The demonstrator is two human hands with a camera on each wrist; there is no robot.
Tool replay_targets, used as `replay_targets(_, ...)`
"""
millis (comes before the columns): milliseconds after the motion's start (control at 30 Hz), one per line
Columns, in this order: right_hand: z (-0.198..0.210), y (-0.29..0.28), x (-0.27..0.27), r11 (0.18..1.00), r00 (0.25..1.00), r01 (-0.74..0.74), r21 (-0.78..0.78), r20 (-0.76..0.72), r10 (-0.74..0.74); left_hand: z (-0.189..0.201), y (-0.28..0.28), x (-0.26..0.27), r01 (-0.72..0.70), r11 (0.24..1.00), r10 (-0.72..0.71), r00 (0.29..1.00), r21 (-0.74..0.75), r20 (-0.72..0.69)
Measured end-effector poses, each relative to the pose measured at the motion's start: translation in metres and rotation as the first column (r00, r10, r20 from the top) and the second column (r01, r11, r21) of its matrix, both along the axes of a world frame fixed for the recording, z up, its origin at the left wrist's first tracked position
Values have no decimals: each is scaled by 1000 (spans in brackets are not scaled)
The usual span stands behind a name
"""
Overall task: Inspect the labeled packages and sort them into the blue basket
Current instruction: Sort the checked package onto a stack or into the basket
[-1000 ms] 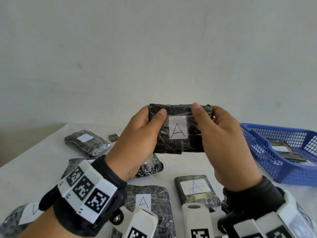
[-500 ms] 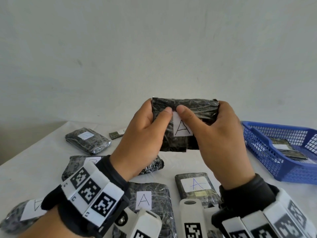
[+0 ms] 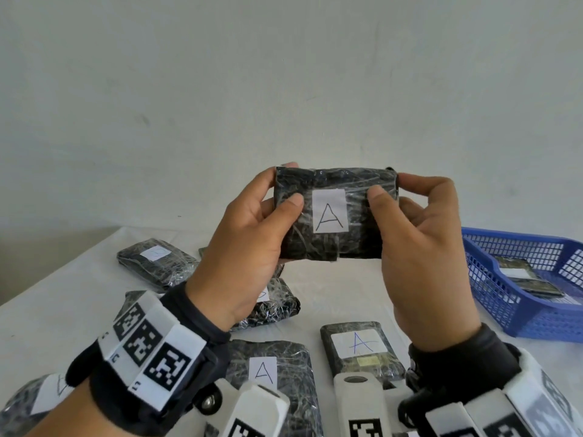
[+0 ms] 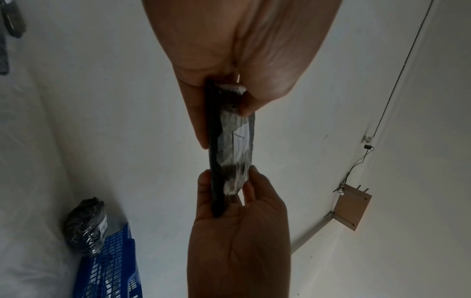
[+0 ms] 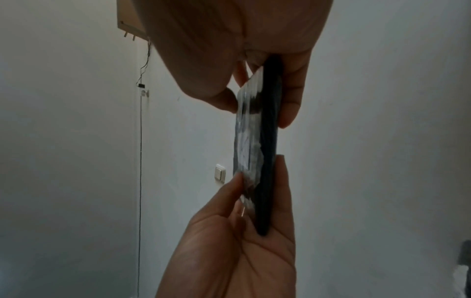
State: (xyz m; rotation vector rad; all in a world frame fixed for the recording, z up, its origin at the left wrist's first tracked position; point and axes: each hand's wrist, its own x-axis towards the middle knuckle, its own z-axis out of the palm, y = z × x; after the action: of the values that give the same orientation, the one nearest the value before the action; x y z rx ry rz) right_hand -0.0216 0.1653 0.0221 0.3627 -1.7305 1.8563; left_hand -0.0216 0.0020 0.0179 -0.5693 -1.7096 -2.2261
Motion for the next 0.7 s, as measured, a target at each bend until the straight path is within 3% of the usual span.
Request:
replay_targets(200, -3, -3, -1, 998, 998, 55, 21, -26, -55, -3, 5, 1, 15, 999, -15, 1000, -51, -5)
replay_targets(467, -3, -5, 3, 955, 974, 216, 206, -112, -196, -2, 10, 7, -12, 989, -2, 995, -146, -97)
replay_targets(700, -6, -6, 3, 951, 975, 208, 228, -121, -185, -2, 8, 7, 3, 992, -13, 997, -124, -81)
